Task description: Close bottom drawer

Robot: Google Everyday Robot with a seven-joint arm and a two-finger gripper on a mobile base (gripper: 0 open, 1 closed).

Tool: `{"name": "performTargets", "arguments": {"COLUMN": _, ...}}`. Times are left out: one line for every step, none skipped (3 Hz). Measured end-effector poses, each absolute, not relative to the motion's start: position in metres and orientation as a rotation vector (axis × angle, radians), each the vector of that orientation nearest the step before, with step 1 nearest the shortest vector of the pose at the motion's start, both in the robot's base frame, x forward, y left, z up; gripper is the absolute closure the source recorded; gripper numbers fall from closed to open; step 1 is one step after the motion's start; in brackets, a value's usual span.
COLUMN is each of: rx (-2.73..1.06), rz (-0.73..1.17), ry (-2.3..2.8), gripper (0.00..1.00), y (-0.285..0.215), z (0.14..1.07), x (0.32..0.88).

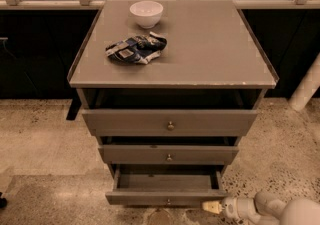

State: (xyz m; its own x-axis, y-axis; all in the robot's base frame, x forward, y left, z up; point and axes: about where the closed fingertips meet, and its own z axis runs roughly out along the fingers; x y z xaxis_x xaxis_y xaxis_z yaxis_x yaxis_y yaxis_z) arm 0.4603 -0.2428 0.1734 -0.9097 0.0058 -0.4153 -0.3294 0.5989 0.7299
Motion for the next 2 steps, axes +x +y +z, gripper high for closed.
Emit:
{"name": "performTargets", "arguments": {"rx": -0.337, "rz": 1.224, "ry": 2.441, "gripper": 1.0, "y": -0.2243, "z": 0.1723, "x": 0.4923}}
{"name": "performTargets", "arguments": {"rx": -0.337, "rz": 1.224, "ry": 2.441, "gripper": 1.0, "y": -0.2246, "z": 0.1723, "x": 0.4904}}
